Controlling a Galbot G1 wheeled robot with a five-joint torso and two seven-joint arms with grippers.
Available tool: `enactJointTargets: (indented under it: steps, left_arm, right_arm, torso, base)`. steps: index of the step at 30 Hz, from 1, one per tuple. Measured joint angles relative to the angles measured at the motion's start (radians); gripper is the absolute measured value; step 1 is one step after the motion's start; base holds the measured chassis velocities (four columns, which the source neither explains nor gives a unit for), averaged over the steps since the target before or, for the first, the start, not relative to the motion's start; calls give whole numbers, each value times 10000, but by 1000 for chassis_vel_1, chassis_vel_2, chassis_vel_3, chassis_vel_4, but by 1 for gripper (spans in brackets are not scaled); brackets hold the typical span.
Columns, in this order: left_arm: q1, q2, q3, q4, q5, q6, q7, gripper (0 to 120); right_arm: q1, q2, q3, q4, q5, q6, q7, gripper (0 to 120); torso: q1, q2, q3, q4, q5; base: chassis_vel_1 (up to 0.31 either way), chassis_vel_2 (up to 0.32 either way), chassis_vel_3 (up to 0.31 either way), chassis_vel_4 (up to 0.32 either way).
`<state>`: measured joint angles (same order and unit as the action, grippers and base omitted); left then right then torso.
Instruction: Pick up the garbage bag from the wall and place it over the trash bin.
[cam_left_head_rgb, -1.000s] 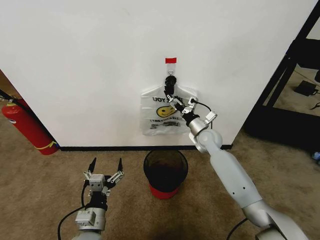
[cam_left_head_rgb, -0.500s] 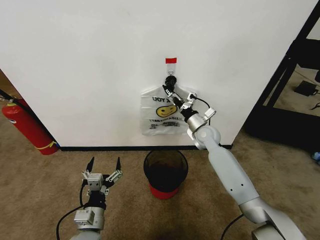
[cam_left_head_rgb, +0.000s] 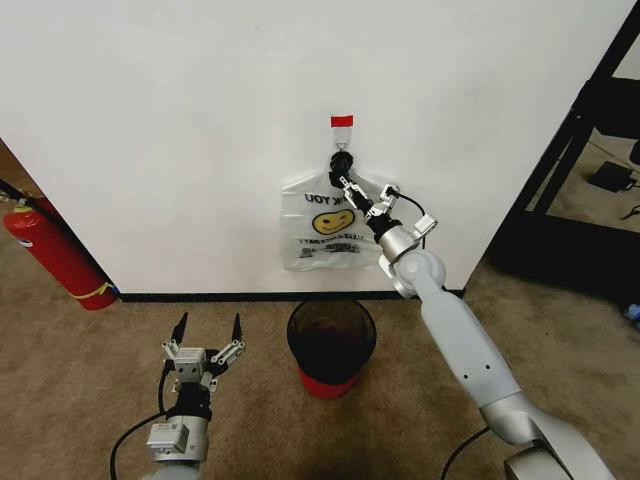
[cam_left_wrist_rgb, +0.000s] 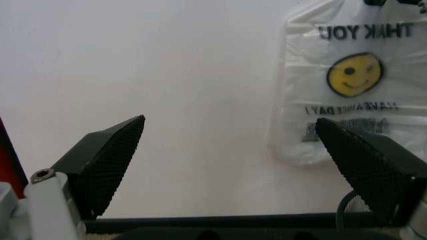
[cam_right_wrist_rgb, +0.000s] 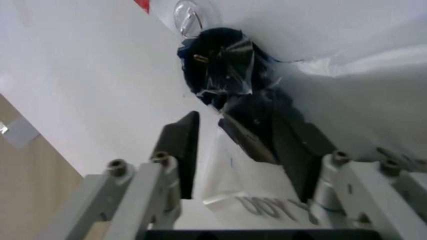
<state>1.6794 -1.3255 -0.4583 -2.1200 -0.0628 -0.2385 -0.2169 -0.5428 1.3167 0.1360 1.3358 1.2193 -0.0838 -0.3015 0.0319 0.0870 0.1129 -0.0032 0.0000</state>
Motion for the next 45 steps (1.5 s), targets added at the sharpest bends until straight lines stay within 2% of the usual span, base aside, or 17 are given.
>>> enactJointTargets:
  steps: [3,4,10,12,25,45]
  left_arm:
    - [-46,-16,14,-114,0,2,0,100]
    - [-46,-16,14,-114,0,2,0,100]
    - [-147,-32,29,-151,-40,33,-12,100]
    - [-151,-41,27,-180,-46,36,-18,100]
    - [78,-165,-15,-501,-55,-5,-86,100]
    - [-1,-88,88,-335,-77,-24,-140,100]
  right_arm:
    - [-9,61,-23,-44,-54,-18,6,28]
    - [-9,61,-23,-44,-54,-18,6,28]
    - [-5,193,-116,-145,-214,-26,110,3]
    - [9,190,-168,-148,-231,-25,151,0]
    - [-452,-71,-210,723,-460,-41,434,0]
    - [-1629,-697,-94,1996,-1074,-30,433,0]
  torso:
    - [0,0,0,1,0]
    - [0,0,0,1,0]
    - [0,0,0,1,0]
    - [0,0,0,1,0]
    - [0,0,0,1,0]
    - [0,0,0,2,1]
  base:
    - [0,0,0,0]
    - [0,0,0,0]
    - [0,0,0,0]
    - [0,0,0,0]
    - [0,0,0,0]
    - [0,0,0,0]
